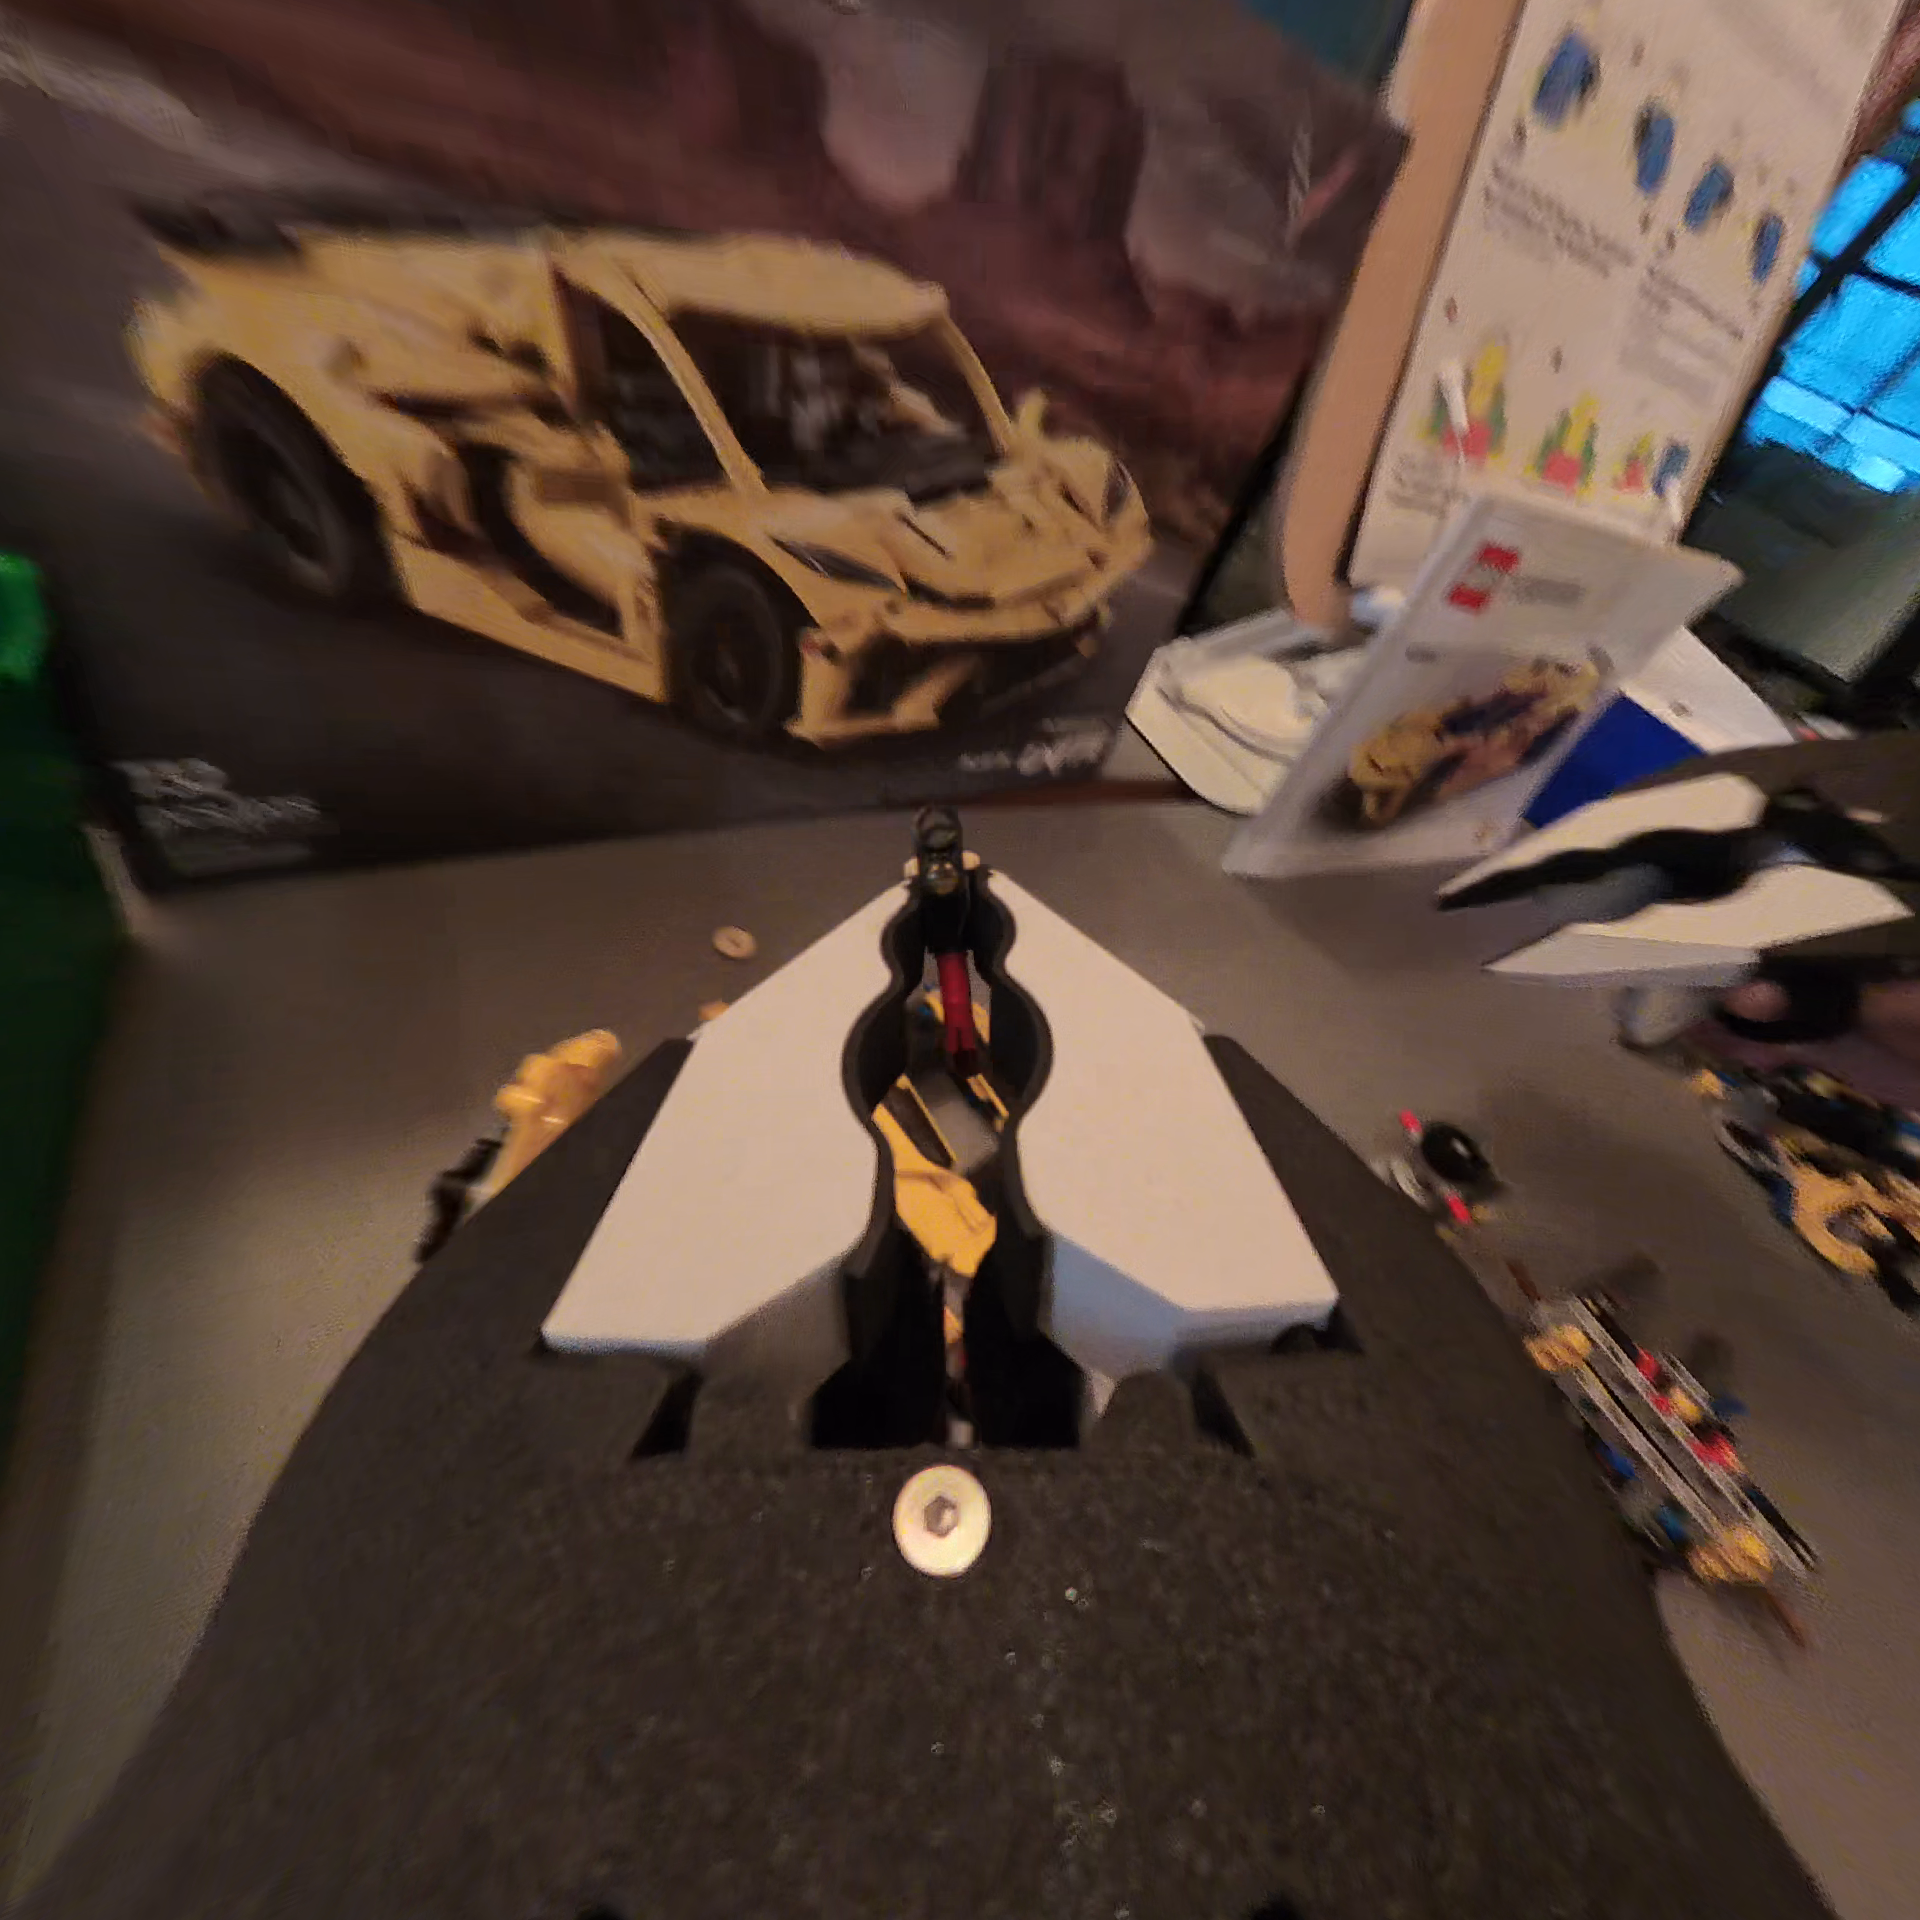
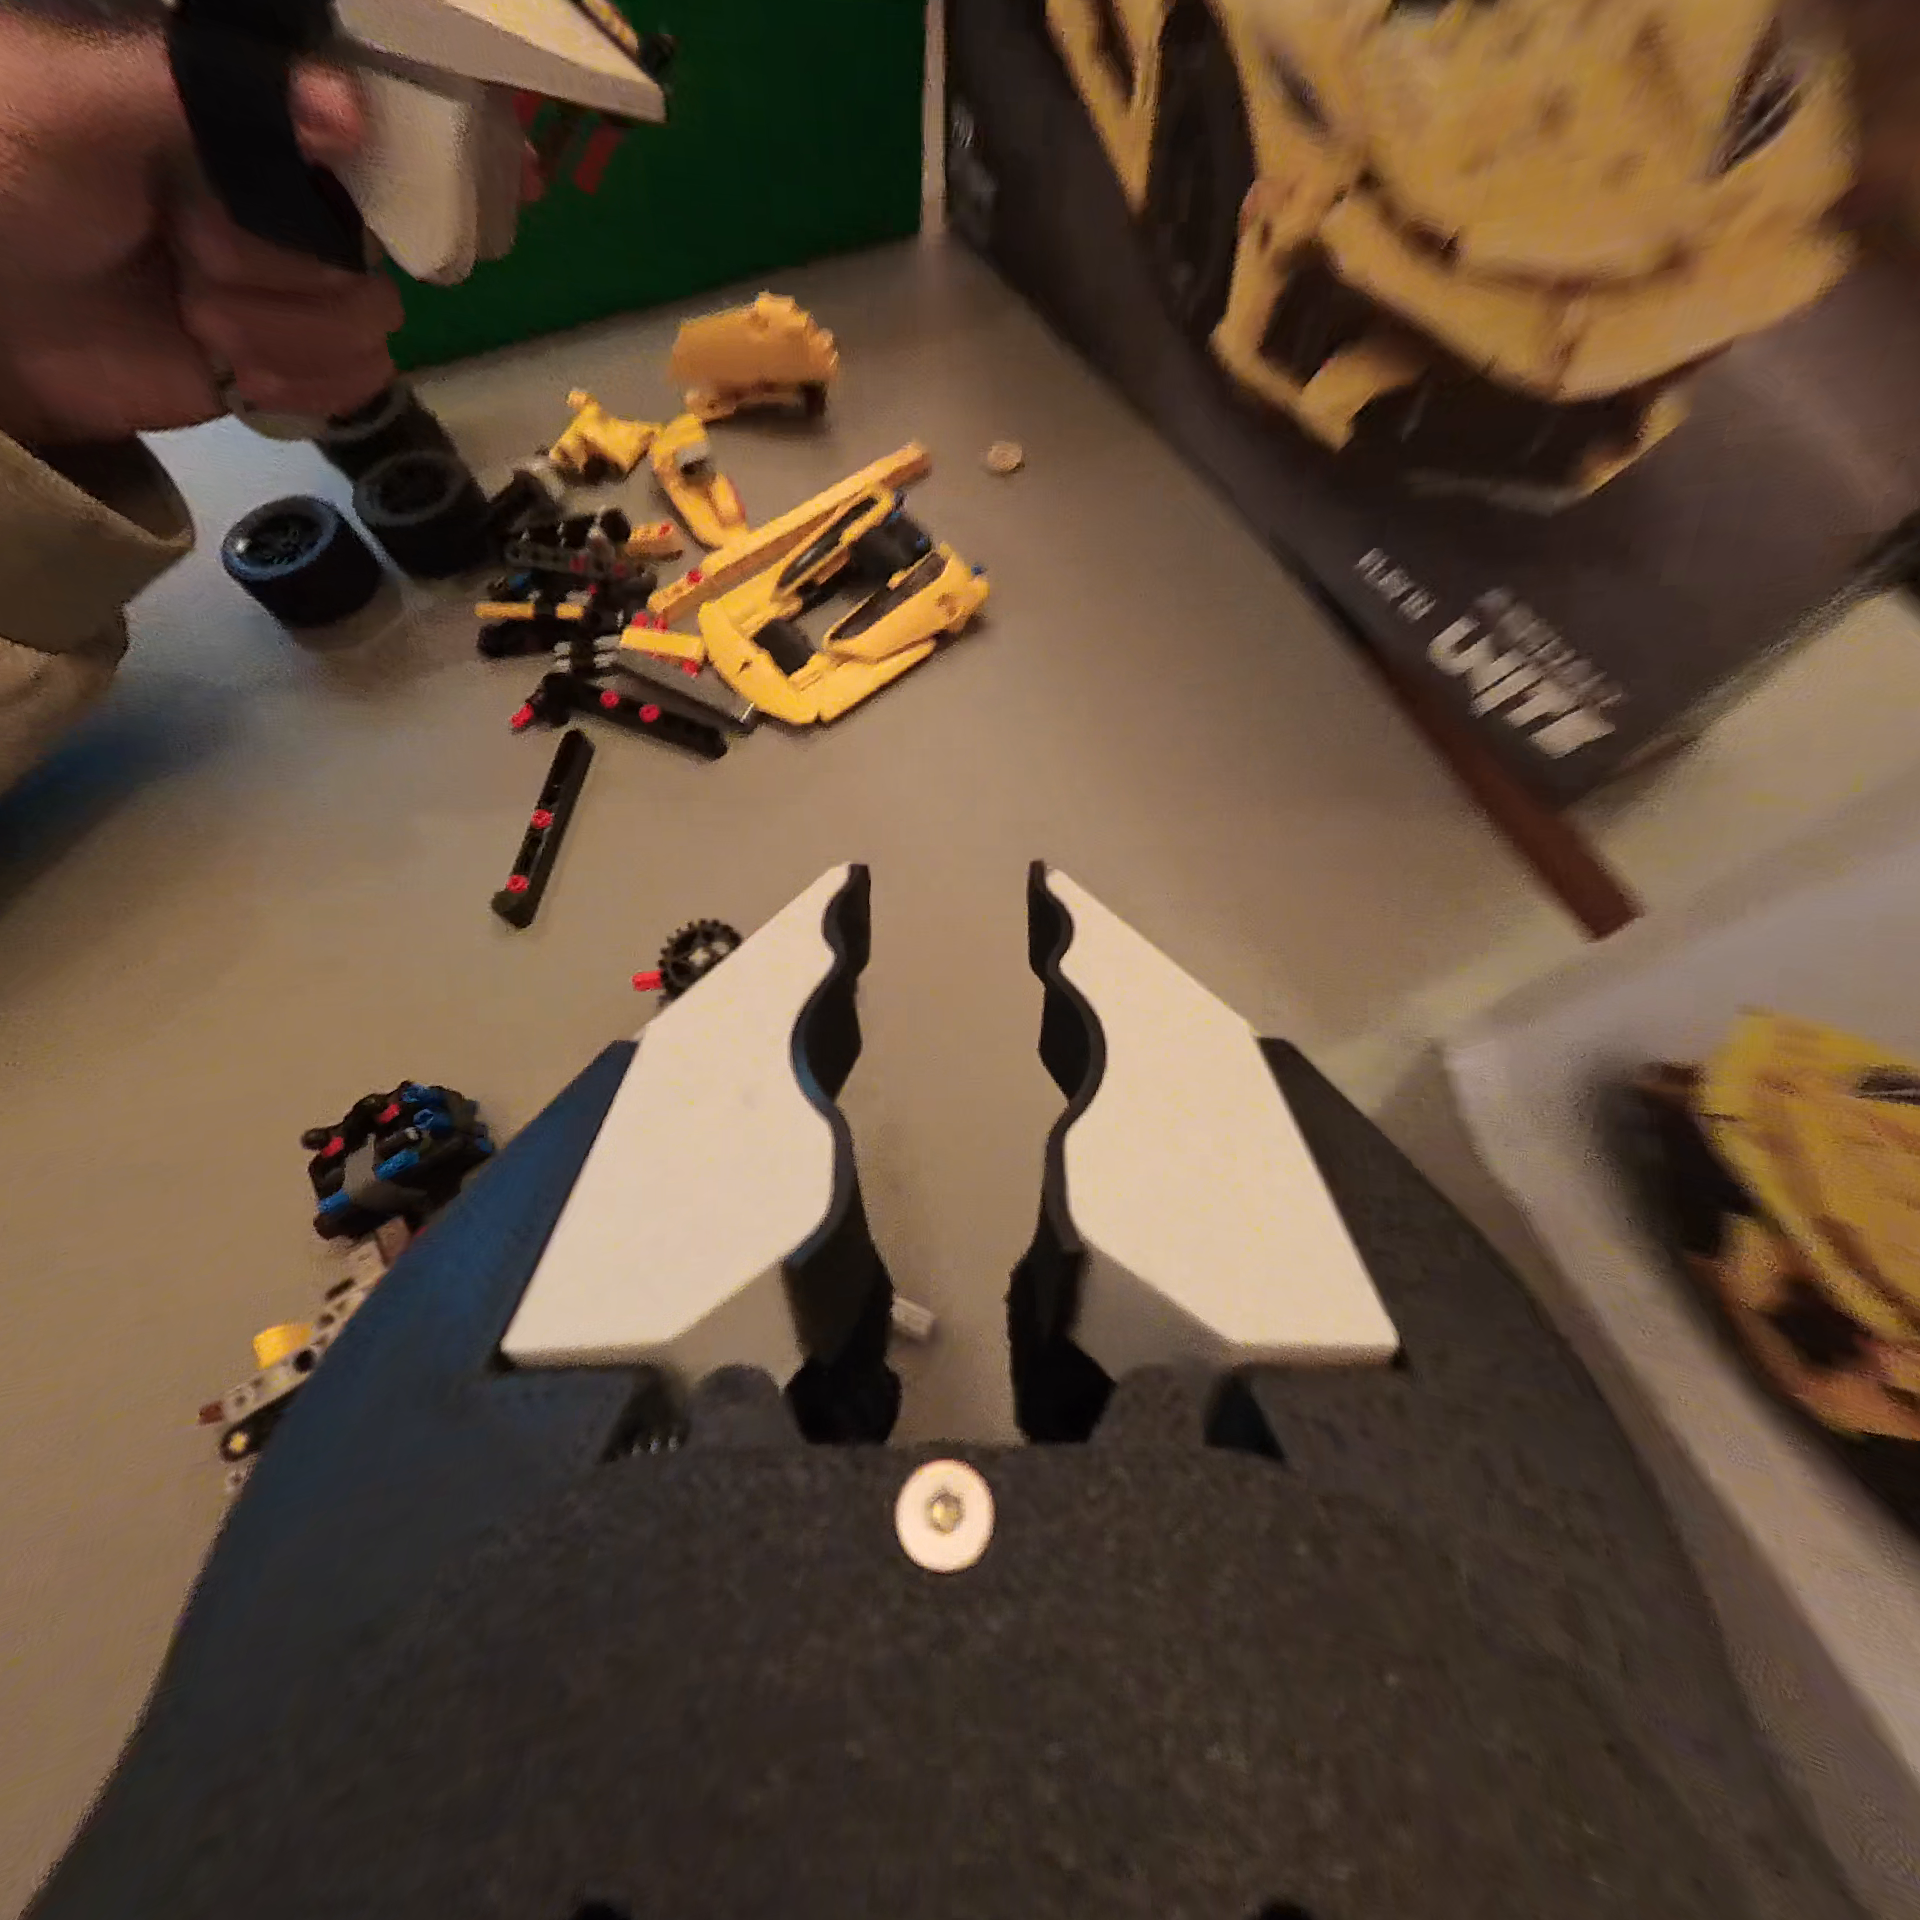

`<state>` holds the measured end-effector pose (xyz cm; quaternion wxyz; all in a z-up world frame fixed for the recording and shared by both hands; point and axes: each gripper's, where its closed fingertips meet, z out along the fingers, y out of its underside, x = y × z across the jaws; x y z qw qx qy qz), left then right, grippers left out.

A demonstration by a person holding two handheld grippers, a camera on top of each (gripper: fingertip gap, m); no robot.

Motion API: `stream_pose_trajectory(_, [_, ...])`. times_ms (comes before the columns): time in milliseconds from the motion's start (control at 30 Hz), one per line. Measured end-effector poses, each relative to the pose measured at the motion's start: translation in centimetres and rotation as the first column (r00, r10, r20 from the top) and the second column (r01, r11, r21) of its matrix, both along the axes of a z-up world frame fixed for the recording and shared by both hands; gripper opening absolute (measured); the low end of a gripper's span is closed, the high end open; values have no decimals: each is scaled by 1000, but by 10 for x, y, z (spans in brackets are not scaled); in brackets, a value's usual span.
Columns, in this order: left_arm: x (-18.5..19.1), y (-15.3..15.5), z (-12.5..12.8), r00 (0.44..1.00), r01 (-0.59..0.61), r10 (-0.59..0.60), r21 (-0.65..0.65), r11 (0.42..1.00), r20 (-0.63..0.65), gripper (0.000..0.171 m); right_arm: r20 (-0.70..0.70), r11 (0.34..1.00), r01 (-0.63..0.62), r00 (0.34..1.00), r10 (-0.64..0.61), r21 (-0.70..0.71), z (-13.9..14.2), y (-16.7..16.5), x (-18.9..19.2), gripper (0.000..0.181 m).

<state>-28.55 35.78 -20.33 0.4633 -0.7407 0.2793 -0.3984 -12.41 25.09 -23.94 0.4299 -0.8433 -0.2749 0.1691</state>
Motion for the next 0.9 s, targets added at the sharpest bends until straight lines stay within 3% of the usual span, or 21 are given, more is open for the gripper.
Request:
stream_pose_trajectory(100, [42,-46,-29,952,256,-269,-103,961,-146,8,-31,999,1,1000,-3,-51,-25,-15,-1,30])
stream_pose_trajectory(133, [54,-57,-34,928,295,-309,-97,951,-206,8,-27,998,17,999,-19,-52,-28,-23,5,31])
stream_pose_trajectory(200, [83,-88,-25,897,385,-391,-71,920,-205,8,-30,998,49,998,-50,-46,-28,-46,21,31])
stream_pose_trajectory(300, [127,-165,-17,761,611,-630,-158,776,-154,8,-68,990,143,987,-143,-5,-20,-80,50,31])
stream_pose_trajectory(400, [164,-203,-56,643,637,-690,-268,723,-331,8,-156,967,250,958,-240,49,-8,-106,71,30])
stream_pose_trajectory(467, [176,-211,-94,512,631,-680,-307,712,-525,8,-203,949,305,937,-285,76,-5,-119,79,30])
stream_pose_trajectory(567, [189,-219,-122,398,627,-667,-345,699,-629,9,-228,925,357,919,-322,130,-8,-131,87,28])
stream_pose_trajectory(767, [198,-219,-124,358,619,-561,-260,741,-746,10,-224,919,339,929,-294,203,-5,-146,84,27])
stream_pose_trajectory(900, [196,-230,-107,427,616,-602,-271,740,-675,36,-291,921,331,919,-265,207,5,-148,83,27])
